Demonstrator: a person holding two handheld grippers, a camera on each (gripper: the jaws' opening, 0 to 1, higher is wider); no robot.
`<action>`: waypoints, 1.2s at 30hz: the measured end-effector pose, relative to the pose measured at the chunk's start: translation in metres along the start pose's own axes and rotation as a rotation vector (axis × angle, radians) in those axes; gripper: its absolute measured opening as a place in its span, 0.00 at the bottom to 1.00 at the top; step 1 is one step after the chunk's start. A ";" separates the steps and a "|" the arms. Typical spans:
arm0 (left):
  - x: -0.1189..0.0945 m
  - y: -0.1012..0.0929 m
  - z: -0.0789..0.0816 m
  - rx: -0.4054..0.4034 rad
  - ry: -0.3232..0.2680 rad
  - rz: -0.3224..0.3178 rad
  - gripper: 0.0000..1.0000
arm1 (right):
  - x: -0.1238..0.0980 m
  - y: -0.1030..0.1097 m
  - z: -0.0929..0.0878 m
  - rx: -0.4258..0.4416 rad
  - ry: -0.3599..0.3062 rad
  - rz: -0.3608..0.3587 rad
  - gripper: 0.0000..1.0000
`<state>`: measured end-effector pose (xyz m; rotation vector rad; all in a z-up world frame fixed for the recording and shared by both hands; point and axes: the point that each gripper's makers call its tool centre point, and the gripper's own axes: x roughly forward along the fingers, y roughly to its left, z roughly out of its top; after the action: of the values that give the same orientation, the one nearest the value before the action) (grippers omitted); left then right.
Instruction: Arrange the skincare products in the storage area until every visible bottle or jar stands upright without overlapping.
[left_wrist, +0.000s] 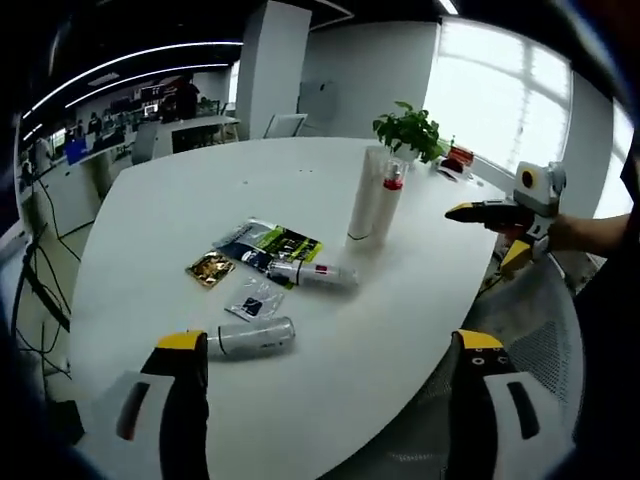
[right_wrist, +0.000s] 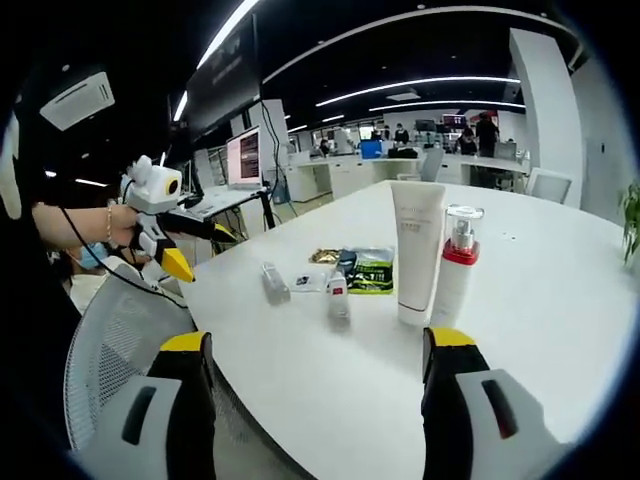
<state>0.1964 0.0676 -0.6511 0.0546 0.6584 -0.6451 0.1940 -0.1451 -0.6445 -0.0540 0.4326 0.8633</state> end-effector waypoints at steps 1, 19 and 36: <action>-0.002 0.002 -0.002 -0.005 -0.003 0.007 0.98 | 0.000 0.001 -0.001 0.003 0.001 0.001 0.85; -0.007 0.002 -0.020 -0.052 0.002 0.042 0.96 | 0.004 0.003 -0.005 0.014 0.014 0.007 0.84; -0.002 -0.001 -0.029 -0.070 0.009 0.029 0.95 | 0.050 0.003 0.011 -0.063 0.076 0.086 0.76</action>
<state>0.1782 0.0748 -0.6731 0.0017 0.6871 -0.5940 0.2240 -0.1051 -0.6537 -0.1273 0.4812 0.9620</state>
